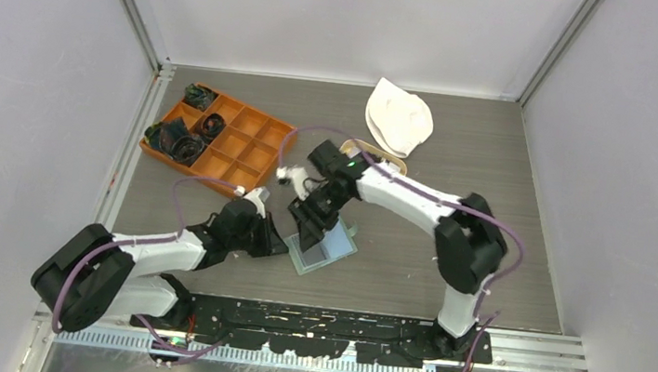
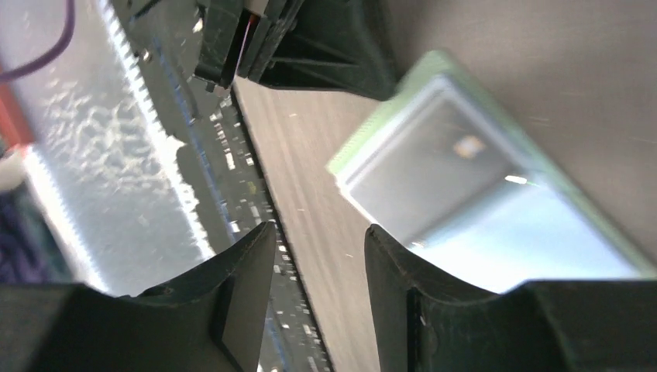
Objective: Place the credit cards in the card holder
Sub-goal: Turn over the card slot in the card holder.
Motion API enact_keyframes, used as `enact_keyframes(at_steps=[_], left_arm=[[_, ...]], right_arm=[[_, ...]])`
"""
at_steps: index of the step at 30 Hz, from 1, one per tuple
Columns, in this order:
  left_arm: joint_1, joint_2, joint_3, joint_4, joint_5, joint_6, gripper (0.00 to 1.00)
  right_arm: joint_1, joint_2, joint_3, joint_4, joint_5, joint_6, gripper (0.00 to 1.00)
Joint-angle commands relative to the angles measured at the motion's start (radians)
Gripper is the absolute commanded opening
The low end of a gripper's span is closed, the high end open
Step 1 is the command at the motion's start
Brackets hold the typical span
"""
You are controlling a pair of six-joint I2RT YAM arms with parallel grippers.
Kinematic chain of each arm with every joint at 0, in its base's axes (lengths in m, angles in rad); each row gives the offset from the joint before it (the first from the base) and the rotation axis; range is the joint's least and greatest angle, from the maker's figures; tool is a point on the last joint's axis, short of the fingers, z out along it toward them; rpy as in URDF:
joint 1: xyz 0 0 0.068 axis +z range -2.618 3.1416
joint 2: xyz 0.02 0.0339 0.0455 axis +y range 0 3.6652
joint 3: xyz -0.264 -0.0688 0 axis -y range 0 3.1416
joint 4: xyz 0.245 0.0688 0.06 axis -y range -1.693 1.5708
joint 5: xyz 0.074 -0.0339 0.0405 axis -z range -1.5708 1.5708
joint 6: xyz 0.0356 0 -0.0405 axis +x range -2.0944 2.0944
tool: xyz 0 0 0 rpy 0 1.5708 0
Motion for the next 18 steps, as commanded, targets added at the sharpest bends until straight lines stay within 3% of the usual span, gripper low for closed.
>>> enact_keyframes(at_steps=[1,3,4,5,6,7,8,10,12,18], left_arm=[[0.009,0.057,0.071,0.068,-0.004,0.068,0.09],[0.013,0.048,0.084,0.059,-0.005,0.083,0.11],[0.014,0.035,0.088,0.049,-0.008,0.093,0.13],[0.015,0.016,0.091,0.033,-0.012,0.109,0.14],[0.015,-0.003,0.096,0.011,-0.018,0.133,0.16],[0.016,-0.028,0.100,-0.022,-0.026,0.151,0.19],[0.018,-0.053,0.104,-0.044,-0.032,0.169,0.21],[0.019,-0.107,0.112,-0.078,-0.042,0.205,0.26],[0.019,-0.156,0.109,-0.094,-0.045,0.227,0.37],[0.020,-0.276,0.036,-0.015,-0.046,0.232,0.57]], right_arm=[[-0.128,-0.234,0.033,0.019,0.220,-0.102,0.52],[-0.165,-0.329,-0.011,0.106,0.400,-0.155,0.53],[-0.174,-0.379,-0.042,0.164,0.505,-0.198,0.62],[-0.178,-0.420,-0.075,0.229,0.607,-0.233,0.88],[-0.187,-0.457,-0.121,0.340,0.735,-0.231,0.98],[-0.202,-0.479,-0.157,0.432,0.833,-0.191,0.99],[-0.233,-0.479,-0.149,0.445,0.834,-0.158,1.00],[-0.329,-0.423,-0.051,0.329,0.623,-0.037,0.97],[-0.400,-0.338,-0.011,0.275,0.438,0.053,0.88],[-0.444,-0.240,-0.075,0.328,0.525,0.230,0.76]])
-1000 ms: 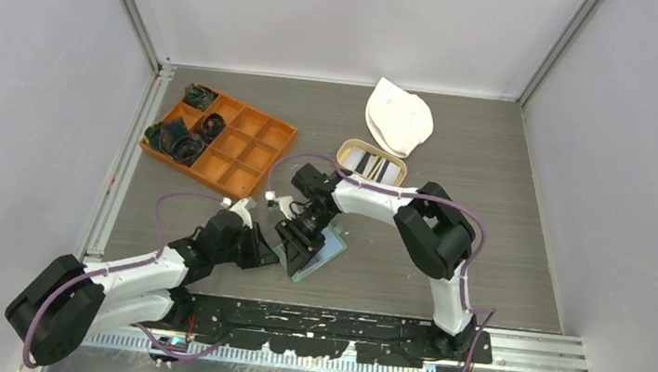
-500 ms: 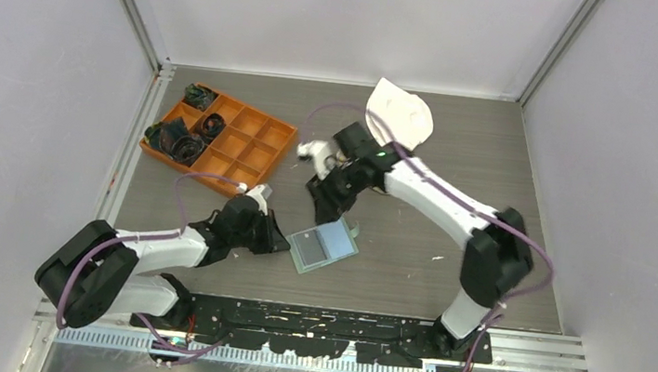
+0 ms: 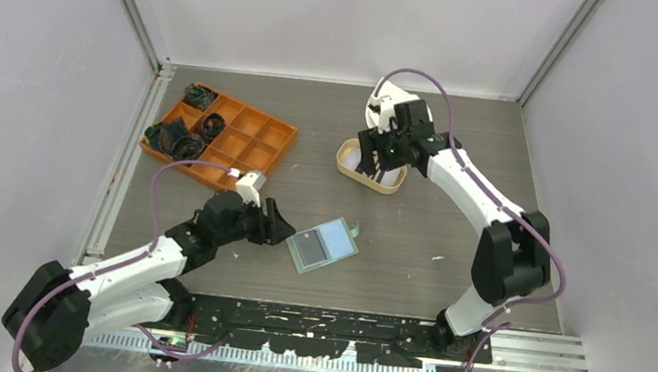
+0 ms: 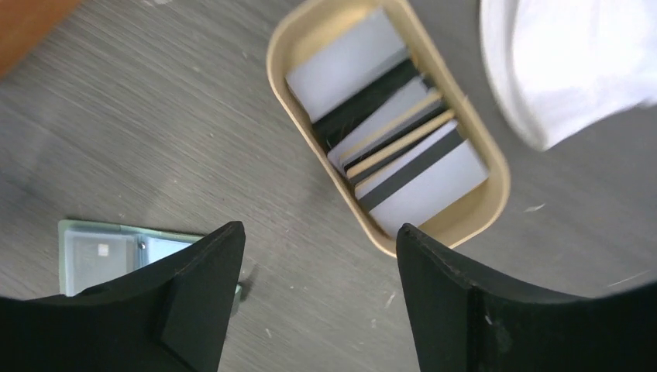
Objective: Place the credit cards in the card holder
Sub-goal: Turn over the card slot in the card holder, then pick up the credit card from the storage box.
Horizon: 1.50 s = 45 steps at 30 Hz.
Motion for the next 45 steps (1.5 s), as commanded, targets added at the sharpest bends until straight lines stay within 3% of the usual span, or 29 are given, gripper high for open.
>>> enact_keyframes(at_steps=[1,3,11,17,24,31,45], left_arm=[[0.006,-0.079,-0.045,0.078,-0.022,0.031,0.58],[0.007,-0.101,-0.066,0.100,-0.027,0.019,0.58],[0.006,-0.113,-0.093,0.141,-0.017,-0.009,0.58],[0.007,-0.083,-0.096,0.170,0.004,-0.024,0.57],[0.007,-0.059,-0.102,0.196,0.017,-0.037,0.57],[0.006,-0.049,-0.099,0.213,0.037,-0.050,0.57],[0.006,-0.056,-0.094,0.209,0.053,-0.063,0.57]], right_arm=[[-0.029,0.061,-0.015,0.022,0.036,0.214,0.73],[-0.048,0.103,-0.010,0.034,0.087,0.285,0.66],[-0.050,0.261,0.071,0.036,0.248,0.402,0.62],[-0.061,0.344,0.130,0.029,0.276,0.431,0.61],[-0.113,0.419,0.164,-0.014,0.225,0.459,0.66],[-0.122,0.412,0.164,-0.039,0.155,0.419,0.44],[-0.155,0.302,0.100,-0.060,0.107,0.374,0.27]])
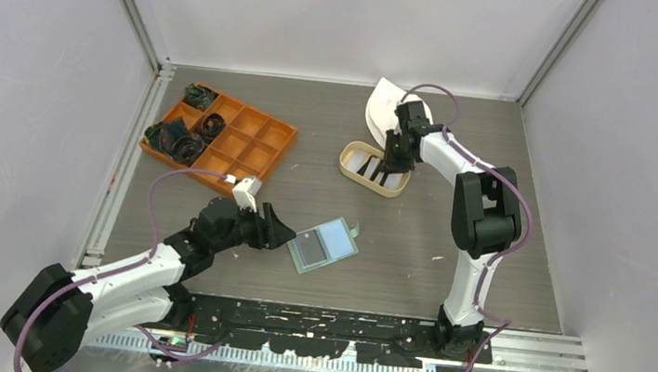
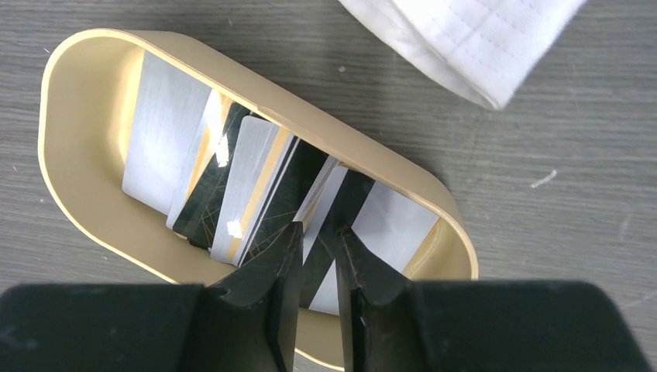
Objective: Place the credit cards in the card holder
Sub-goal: Pick up the credit card from the storage box.
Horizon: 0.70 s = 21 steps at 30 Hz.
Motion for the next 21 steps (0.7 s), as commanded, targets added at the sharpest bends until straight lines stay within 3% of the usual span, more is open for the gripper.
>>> enact_keyframes(at_steps=[1,11,14,17,21], left_arm=[[0.004,-0.011,0.009,0.058,0.020,-0.010,0.57],[0.003,-0.012,0.019,0.054,0.024,-0.011,0.57],[0.003,0.000,0.031,0.069,0.026,-0.008,0.57],[0.003,0.046,0.079,0.100,0.057,0.002,0.58],[0.004,0.164,0.187,0.146,0.115,0.020,0.59]], right_arm=[[-0.025,-0.087,-0.024,-0.042,-0.015,-0.023,0.27],[-0.056,-0.129,-0.034,-0.060,-0.014,-0.043,0.25],[-0.075,-0.159,-0.046,-0.058,-0.079,-0.068,0.26],[-0.103,-0.187,-0.040,-0.088,-0.314,-0.166,0.38],[-0.145,-0.220,-0.047,-0.095,-0.404,-0.240,0.54]])
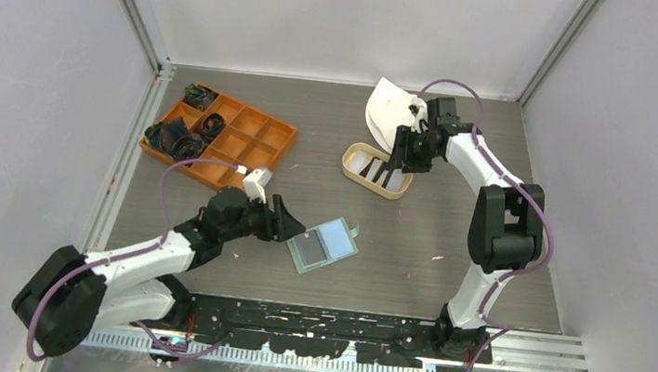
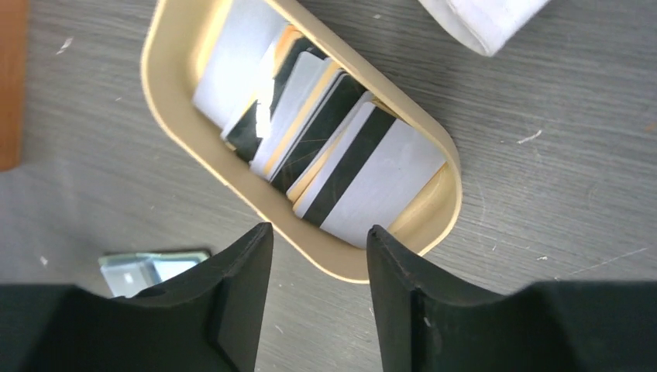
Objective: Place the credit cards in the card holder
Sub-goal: Pick up the credit card from the storage box.
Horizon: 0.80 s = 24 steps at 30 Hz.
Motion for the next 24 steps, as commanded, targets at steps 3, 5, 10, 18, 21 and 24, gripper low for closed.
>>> enact_keyframes(at_steps=[3,5,10,18,21,24], left_arm=[[0.004,0.197,0.226,0.148,0.104,0.048,0.59],[0.005,0.276,0.295,0.148,0.116,0.063,0.59],[0.006,0.431,0.446,0.134,0.145,0.077,0.58],[0.004,0.608,0.639,0.085,0.145,0.093,0.58],[0.006,0.687,0.729,0.046,0.149,0.116,0.60],[0.006,0.764,0.820,-0.005,0.141,0.150,0.62]], right_arm=[[-0.085,-0.100,-0.005,-0.006,-0.181,-0.116,0.58],[-0.108,-0.098,-0.005,-0.014,-0.143,-0.142,0.59],[-0.125,-0.043,0.019,-0.050,-0.075,-0.195,0.66],[-0.105,0.081,0.057,-0.081,-0.055,-0.224,0.66],[-0.083,0.104,0.069,-0.083,-0.054,-0.226,0.58],[-0.063,0.115,0.076,-0.079,-0.056,-0.230,0.49]])
